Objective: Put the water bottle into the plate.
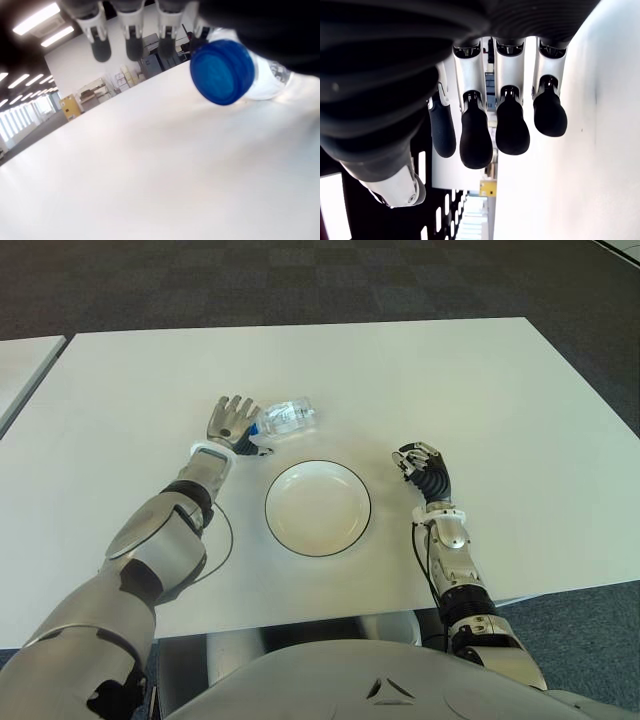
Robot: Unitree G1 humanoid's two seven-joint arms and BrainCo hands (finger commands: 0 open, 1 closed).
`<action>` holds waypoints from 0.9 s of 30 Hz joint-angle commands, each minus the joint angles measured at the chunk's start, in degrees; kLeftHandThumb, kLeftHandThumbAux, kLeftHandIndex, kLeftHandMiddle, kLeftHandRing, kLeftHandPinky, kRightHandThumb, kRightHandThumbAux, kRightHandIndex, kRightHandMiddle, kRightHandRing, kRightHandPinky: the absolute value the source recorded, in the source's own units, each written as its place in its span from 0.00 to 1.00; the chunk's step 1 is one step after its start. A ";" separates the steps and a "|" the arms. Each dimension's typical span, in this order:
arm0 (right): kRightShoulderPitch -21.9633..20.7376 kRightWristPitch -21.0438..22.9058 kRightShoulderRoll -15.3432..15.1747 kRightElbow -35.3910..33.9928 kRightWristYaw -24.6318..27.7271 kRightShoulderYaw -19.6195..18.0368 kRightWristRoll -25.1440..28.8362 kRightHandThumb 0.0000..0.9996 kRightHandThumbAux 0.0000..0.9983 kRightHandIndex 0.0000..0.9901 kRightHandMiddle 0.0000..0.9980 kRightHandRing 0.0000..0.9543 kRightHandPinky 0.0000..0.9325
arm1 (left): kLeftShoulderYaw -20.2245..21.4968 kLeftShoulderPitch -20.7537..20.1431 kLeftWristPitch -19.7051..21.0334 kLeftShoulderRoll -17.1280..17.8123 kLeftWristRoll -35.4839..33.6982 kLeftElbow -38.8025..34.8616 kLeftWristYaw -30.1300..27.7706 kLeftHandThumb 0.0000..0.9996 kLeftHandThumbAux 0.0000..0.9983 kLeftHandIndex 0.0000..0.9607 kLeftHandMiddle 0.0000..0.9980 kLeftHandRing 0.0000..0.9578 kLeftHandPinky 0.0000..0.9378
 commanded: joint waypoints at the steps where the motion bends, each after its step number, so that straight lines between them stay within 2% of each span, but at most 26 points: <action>1: 0.90 0.84 0.45 -0.31 0.08 0.06 -0.03 0.70 0.73 0.44 0.74 0.76 0.78 | -2.46 1.26 0.73 -1.17 2.61 1.87 -2.84 0.67 0.31 0.00 0.00 0.00 0.00; 7: 0.86 0.80 0.40 -0.24 0.17 0.12 -0.10 0.70 0.73 0.44 0.74 0.76 0.77 | -4.12 -0.34 2.36 -0.62 3.67 2.21 -3.97 0.65 0.31 0.00 0.00 0.00 0.00; 15: 0.74 0.84 0.53 -0.03 0.41 0.22 0.01 0.70 0.73 0.44 0.74 0.76 0.77 | -5.30 -2.58 2.59 0.54 4.39 2.21 -5.30 0.63 0.29 0.00 0.00 0.00 0.00; 27: 0.59 1.17 0.50 -0.29 0.53 0.34 -0.20 0.70 0.73 0.44 0.73 0.76 0.77 | -5.35 -4.01 2.96 0.80 4.63 2.12 -5.68 0.64 0.28 0.00 0.00 0.00 0.00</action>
